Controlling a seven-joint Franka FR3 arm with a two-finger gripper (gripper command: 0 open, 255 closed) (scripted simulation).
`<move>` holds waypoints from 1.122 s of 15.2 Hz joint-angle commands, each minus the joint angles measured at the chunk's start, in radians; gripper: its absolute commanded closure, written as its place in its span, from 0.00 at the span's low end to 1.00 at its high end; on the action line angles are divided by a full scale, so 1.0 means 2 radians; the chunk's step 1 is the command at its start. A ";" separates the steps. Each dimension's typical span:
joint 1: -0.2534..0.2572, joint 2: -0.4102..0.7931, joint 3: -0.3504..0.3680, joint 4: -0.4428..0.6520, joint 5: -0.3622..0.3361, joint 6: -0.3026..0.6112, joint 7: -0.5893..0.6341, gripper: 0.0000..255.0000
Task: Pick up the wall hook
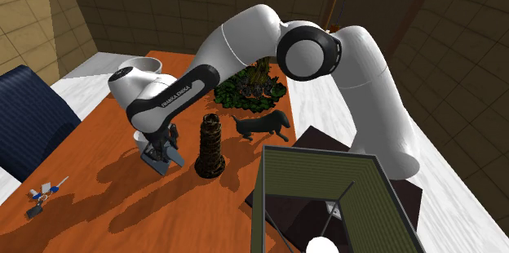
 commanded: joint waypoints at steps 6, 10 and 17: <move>0.000 0.000 0.000 0.001 0.000 0.000 0.000 1.00; -0.001 -0.008 0.002 -0.001 0.002 -0.007 -0.001 1.00; -0.004 -0.036 0.007 0.002 0.009 -0.038 -0.005 1.00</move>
